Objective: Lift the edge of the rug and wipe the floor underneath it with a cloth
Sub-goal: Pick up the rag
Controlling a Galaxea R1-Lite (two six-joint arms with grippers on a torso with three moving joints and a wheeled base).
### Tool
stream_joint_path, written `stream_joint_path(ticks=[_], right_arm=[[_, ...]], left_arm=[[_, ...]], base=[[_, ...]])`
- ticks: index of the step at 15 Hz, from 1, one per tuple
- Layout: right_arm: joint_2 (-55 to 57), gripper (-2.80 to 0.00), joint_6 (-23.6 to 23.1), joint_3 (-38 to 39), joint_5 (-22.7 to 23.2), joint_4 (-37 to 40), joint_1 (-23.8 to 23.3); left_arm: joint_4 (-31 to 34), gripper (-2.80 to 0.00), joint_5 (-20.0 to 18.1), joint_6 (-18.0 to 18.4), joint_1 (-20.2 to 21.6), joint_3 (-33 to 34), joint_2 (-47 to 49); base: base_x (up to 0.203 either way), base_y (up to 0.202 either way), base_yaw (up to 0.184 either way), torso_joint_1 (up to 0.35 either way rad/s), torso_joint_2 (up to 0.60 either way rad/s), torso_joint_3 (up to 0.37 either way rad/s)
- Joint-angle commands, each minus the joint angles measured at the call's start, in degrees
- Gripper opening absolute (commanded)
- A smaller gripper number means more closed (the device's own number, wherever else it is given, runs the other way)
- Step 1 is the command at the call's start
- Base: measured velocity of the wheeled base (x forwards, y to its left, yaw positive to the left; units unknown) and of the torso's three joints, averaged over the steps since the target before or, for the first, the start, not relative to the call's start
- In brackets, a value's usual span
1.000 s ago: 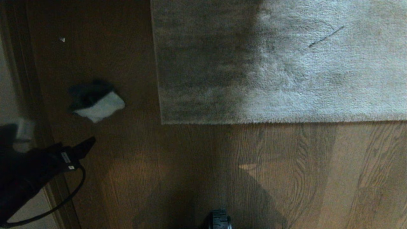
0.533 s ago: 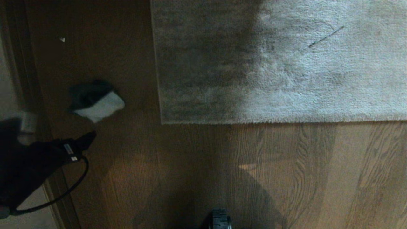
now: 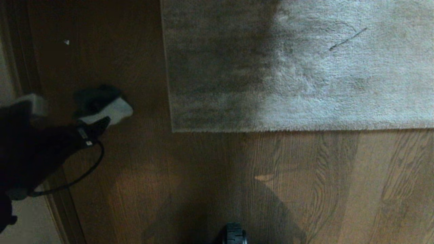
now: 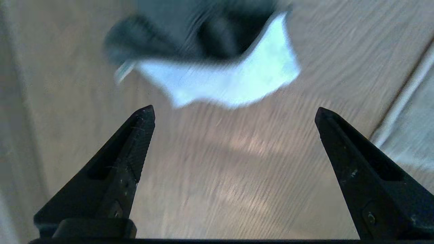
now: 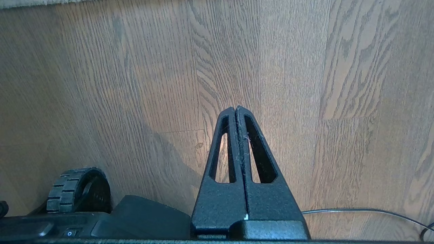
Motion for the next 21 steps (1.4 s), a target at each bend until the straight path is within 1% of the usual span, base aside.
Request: stream_joint_path(ticks=[1,4,8,11,13,15,19,21], right_arm=[[-0.02,-2.8,0.03,0.0,-0.03,-0.04,0.02],[-0.02,-2.8,0.03,0.0,-0.03,-0.04,0.02],[-0.02,-2.8,0.03,0.0,-0.03,-0.04,0.02],[-0.02,-2.8,0.03,0.0,-0.03,-0.04,0.02],[-0.02,-2.8,0.03,0.0,-0.03,-0.04,0.02],[-0.02,-2.8,0.0,0.0,-0.03,-0.04,0.02],[-0.02,-2.8,0.03,0.0,-0.03,0.01,0.02],[-0.08,-2.8,0.03,0.0,-0.03,-0.04,0.02]], left_arm=[[-0.32,0.0,0.71,-0.16,-1.61,-2.84,3.04],[-0.76,0.0,2.71,-0.22,-3.18,-5.59,6.66],[-3.02,0.0,2.92,-0.43,-3.42,-7.64,11.78],[-7.56,0.0,3.37,-0.21,-3.18,-8.32,16.49],[-11.35,0.0,4.71,-0.04,-3.08,-8.58,19.44],[-12.91,0.0,6.11,0.16,-2.89,-9.02,21.43],[-17.37,0.0,6.23,3.38,-0.61,-10.73,24.56],[-19.66,0.0,6.23,4.36,-0.11,-10.75,25.98]], base=[[0.0,0.0,0.0,0.0,0.0,0.0],[0.0,0.0,0.0,0.0,0.0,0.0],[0.0,0.0,0.0,0.0,0.0,0.0],[0.0,0.0,0.0,0.0,0.0,0.0],[0.0,0.0,0.0,0.0,0.0,0.0],[0.0,0.0,0.0,0.0,0.0,0.0],[0.0,0.0,0.0,0.0,0.0,0.0],[0.0,0.0,0.0,0.0,0.0,0.0]])
